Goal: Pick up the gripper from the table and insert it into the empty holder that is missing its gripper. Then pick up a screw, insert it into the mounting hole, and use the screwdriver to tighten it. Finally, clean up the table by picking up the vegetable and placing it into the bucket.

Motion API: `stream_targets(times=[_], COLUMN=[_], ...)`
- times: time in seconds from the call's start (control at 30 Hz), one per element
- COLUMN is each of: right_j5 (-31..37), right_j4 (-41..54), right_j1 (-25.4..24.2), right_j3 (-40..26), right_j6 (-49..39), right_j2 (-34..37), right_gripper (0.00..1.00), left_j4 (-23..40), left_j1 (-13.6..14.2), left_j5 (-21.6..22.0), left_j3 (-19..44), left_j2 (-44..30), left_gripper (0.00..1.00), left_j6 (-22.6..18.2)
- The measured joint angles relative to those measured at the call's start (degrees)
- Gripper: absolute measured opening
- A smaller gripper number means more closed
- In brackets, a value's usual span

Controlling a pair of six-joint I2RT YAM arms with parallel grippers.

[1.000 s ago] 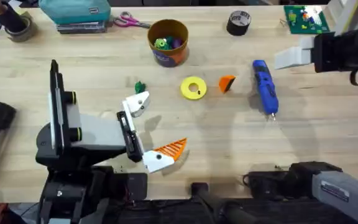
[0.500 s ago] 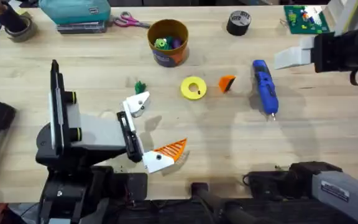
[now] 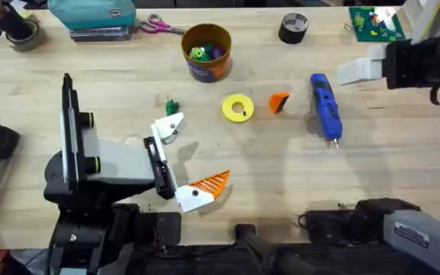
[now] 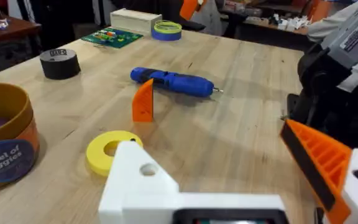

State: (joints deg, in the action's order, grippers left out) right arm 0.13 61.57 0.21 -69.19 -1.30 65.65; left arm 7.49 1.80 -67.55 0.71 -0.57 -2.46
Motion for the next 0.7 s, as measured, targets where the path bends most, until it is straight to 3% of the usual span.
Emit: stream_targets(times=[0.23,0.4,0.7], right_j5=[0.0,0.0,0.0], right_j4=[-0.2,5.2,10.3], right_j1=[0.0,0.5,10.6], right_j3=[-0.2,-3.9,-14.2], right_j6=[0.2,0.3,0.5], right_j2=[0.0,0.7,8.2], right_gripper=[0.997,0.996,0.997], left_j4=[0.0,0.0,0.0], left_j1=[0.0,0.0,0.0], left_j5=[0.0,0.0,0.0], left_j3=[0.0,0.0,0.0], left_j2=[0.0,0.0,0.0], left_gripper=[0.986,0.986,0.985], left_j6=[0.0,0.0,0.0])
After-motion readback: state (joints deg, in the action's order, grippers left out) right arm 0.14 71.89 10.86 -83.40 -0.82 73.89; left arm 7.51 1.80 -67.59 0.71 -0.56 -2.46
